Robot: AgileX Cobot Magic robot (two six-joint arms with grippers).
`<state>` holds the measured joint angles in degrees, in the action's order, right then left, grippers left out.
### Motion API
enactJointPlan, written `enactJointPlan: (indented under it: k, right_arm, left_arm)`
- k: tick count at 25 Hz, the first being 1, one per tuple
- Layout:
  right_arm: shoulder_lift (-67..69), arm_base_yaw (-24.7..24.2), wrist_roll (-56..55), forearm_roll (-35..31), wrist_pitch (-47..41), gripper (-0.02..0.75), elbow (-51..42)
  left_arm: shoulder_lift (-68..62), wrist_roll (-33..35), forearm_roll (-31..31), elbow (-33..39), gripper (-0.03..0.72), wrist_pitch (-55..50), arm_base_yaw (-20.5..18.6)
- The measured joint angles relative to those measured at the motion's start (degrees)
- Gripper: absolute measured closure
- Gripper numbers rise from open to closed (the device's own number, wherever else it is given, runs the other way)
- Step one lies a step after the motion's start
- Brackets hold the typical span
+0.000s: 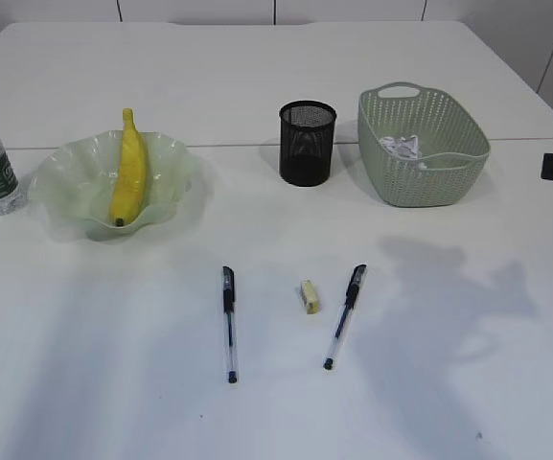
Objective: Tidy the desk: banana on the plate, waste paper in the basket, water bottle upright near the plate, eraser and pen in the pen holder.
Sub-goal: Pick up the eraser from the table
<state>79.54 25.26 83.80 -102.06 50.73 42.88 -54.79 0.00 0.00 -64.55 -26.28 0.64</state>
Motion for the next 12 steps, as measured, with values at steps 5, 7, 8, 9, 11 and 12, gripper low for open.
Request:
enactJointPlan:
  k: [5,7,8,9,11,12]
  right_arm:
    - [0.0,0.0,0.2,0.0,0.2,0.150,0.0]
    - [0.0,0.0,0.3,0.0,0.2,0.150,0.0]
    - [0.0,0.0,0.4,-0.1,0.2,0.150,0.0]
    - [0.0,0.0,0.4,-0.1,0.2,0.150,0.0]
    - [0.0,0.0,0.5,-0.1,0.2,0.150,0.0]
    - [0.0,0.0,0.7,-0.1,0.2,0.150,0.0]
  left_arm:
    - [5.9,0.0,4.7,0.0,0.610,-1.0,0.0]
    - [8.1,-0.4,6.3,0.0,0.668,-2.2,0.0]
    - [9.2,-1.2,7.4,0.0,0.686,-2.7,0.0]
    - [10.2,-2.7,9.2,0.0,0.694,-3.2,0.0]
    - [11.9,-7.0,14.2,0.0,0.704,-4.2,-0.4]
    - [12.6,-9.8,17.7,0.0,0.706,-5.2,-0.9]
